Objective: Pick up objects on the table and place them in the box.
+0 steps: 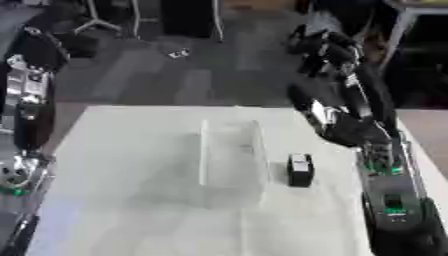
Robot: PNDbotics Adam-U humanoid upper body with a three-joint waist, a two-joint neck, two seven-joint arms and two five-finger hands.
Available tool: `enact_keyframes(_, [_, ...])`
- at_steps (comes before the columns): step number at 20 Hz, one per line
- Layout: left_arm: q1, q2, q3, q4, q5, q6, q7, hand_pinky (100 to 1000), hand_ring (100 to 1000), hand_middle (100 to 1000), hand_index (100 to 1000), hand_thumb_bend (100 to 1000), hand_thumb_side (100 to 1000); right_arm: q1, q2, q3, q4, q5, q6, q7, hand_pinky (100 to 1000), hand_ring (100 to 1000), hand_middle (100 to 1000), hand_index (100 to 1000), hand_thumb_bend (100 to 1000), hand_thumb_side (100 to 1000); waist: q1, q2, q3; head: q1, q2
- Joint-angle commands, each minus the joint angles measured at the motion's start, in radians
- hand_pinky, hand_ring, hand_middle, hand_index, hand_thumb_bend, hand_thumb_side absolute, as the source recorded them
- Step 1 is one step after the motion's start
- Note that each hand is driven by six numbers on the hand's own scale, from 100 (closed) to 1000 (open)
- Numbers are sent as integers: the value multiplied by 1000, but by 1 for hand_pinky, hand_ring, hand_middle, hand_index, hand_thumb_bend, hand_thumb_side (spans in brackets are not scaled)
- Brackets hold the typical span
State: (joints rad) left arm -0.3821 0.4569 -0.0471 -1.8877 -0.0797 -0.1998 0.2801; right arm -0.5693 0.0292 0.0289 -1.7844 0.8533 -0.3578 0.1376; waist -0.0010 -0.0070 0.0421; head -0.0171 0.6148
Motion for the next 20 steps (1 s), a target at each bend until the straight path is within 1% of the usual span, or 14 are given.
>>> enact_keyframes(1, [-7, 17, 12, -18, -6, 7, 3, 628, 678, 819, 887, 163, 1000, -9, -2, 1, -16, 5, -2, 7, 402, 492, 645, 727, 495, 1000, 5, -6, -1, 1, -23])
enact_keyframes(6, [-6, 16, 12, -20, -6, 10, 2, 627, 676, 818, 887, 163, 1000, -9, -3, 1, -13, 5, -3, 15, 402, 492, 646, 727, 500, 1000, 4, -5, 0, -4, -31])
enact_keyframes(8, [-7, 17, 12, -20, -6, 10, -1, 626, 674, 817, 887, 163, 1000, -8, -4, 1, -9, 7, -3, 20, 403, 495, 655, 734, 515, 1000, 4, -5, 0, -5, -31])
enact_keyframes(11, [-6, 18, 14, -20, -6, 11, -3, 625, 672, 815, 887, 163, 1000, -11, -1, 0, 16, 20, -8, 50, 406, 505, 683, 772, 624, 1000, 5, -6, 1, -5, -19])
enact_keyframes(12, [-6, 18, 14, -19, -5, 11, -3, 625, 672, 815, 888, 163, 1000, -18, -4, -1, 43, 32, -10, 72, 413, 513, 694, 798, 631, 1000, 5, -6, 2, -10, -11])
enact_keyframes(13, [-5, 17, 14, -19, -5, 11, -4, 625, 672, 815, 888, 163, 1000, -30, -6, -3, 75, 47, -13, 97, 413, 513, 698, 798, 671, 1000, 6, -7, 3, -14, -5])
enact_keyframes(14, [-5, 17, 13, -19, -4, 11, -5, 625, 670, 814, 887, 164, 1000, -48, -12, -2, 125, 65, -17, 131, 429, 528, 730, 859, 741, 1000, 6, -9, 5, -24, 0])
enact_keyframes(15, [-3, 18, 13, -19, -3, 11, -6, 624, 669, 813, 887, 164, 1000, -73, -21, -6, 181, 96, -18, 162, 442, 535, 740, 890, 761, 1000, 6, -11, 7, -30, 2])
enact_keyframes(16, [-2, 18, 14, -19, -2, 11, -7, 622, 668, 812, 887, 164, 1000, -101, -25, -5, 243, 115, -31, 190, 448, 538, 739, 893, 779, 1000, 7, -12, 8, -35, 2])
enact_keyframes(17, [-1, 19, 14, -19, -1, 11, -8, 623, 669, 813, 887, 164, 1000, -125, -29, -7, 296, 124, -46, 208, 444, 536, 740, 894, 772, 1000, 7, -13, 9, -37, 2])
enact_keyframes(18, [0, 19, 14, -18, -1, 11, -9, 617, 664, 810, 887, 163, 1000, -151, -38, -7, 353, 136, -62, 228, 532, 575, 744, 910, 808, 1000, 7, -14, 9, -36, 2])
enact_keyframes(19, [1, 20, 13, -17, -1, 11, -11, 616, 663, 809, 887, 163, 1000, -179, -48, -11, 412, 155, -76, 244, 547, 581, 745, 910, 702, 1000, 7, -14, 9, -35, 2])
enact_keyframes(20, [2, 20, 13, -17, -1, 11, -12, 615, 663, 809, 887, 163, 1000, -203, -58, -13, 462, 177, -88, 255, 572, 590, 746, 909, 831, 1000, 7, -15, 9, -34, 3])
